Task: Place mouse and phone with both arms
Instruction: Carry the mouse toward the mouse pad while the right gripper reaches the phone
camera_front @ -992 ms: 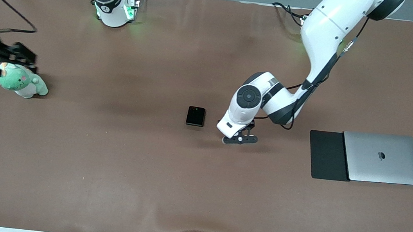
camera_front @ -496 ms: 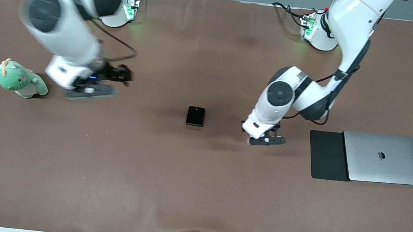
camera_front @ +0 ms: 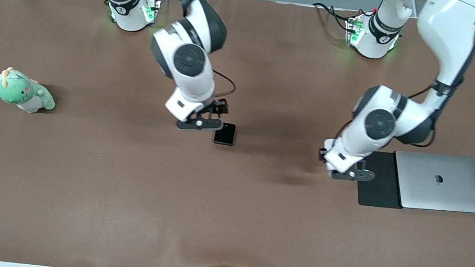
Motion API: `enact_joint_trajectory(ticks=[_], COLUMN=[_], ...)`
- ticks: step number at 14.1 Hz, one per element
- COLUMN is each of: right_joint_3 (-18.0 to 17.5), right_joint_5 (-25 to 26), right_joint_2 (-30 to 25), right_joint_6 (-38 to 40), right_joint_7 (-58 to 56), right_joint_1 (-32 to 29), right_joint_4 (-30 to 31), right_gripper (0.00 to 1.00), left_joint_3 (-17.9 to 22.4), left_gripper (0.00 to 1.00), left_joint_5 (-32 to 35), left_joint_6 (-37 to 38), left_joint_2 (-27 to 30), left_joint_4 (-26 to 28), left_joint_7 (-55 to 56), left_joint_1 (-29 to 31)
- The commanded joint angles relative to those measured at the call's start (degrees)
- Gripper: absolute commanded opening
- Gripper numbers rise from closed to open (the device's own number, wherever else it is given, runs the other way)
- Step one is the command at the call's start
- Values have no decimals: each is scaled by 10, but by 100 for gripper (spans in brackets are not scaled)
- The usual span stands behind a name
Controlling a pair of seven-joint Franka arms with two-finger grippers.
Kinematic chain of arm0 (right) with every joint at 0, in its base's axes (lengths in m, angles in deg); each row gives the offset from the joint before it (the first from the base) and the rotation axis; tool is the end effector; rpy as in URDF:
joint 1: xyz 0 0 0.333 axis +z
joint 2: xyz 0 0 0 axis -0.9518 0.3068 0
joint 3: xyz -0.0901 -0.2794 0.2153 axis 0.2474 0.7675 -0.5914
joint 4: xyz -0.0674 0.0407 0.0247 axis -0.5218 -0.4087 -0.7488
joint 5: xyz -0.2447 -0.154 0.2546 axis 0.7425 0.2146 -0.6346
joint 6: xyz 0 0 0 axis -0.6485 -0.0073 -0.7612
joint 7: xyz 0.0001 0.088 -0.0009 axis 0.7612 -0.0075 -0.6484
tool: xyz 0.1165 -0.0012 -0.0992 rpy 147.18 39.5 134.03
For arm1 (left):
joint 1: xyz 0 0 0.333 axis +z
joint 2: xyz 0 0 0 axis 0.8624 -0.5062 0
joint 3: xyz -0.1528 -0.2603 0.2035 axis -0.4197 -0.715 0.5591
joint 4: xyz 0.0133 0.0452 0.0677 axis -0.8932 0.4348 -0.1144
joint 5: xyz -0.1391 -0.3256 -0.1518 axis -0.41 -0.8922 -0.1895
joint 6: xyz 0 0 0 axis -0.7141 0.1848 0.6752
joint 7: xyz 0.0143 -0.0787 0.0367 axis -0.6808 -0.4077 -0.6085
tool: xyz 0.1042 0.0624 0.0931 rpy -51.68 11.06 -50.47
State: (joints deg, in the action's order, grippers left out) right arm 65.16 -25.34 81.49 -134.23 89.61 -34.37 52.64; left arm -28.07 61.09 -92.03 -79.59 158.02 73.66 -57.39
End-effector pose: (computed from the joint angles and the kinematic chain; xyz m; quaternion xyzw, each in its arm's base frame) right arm 0.5173 0.4438 0.3183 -0.9981 -0.0541 0.0301 0.0023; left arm 0.5963 -0.1732 0.2738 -0.9993 -0.0337 0.0145 0.0059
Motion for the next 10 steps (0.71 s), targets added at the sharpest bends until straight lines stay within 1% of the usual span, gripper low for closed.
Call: enact_joint_trajectory(ticks=[1,4,7,9,10], right_joint_3=[9,11,13,14,14], right_joint_5=[8,10,28,44,46], right_joint_2=[34,78,96,112,119], right_joint_6=[-34,-105,-124,-147,-153], right_joint_7=[55,69,83,100,104], right_joint_1=[23,42,43,44,44], right_joint_4=[-14,-13,-12,-10,-11], right_gripper=[100,100,100,100,100], left_joint_3=[-30,-30,-29,-27,-27], left_gripper=[53,56,55,55,55], left_joint_5=[4,4,6,11,12], left_joint_6=[-8,-15,-53,-57,-70], left_joint_2=[10,-1,-24,-36,-48], left_joint_4=[20,20,20,15,12], left_joint_7=[-62,-114,-144,-157,-166], left_joint_1=[79,117,141,149,159])
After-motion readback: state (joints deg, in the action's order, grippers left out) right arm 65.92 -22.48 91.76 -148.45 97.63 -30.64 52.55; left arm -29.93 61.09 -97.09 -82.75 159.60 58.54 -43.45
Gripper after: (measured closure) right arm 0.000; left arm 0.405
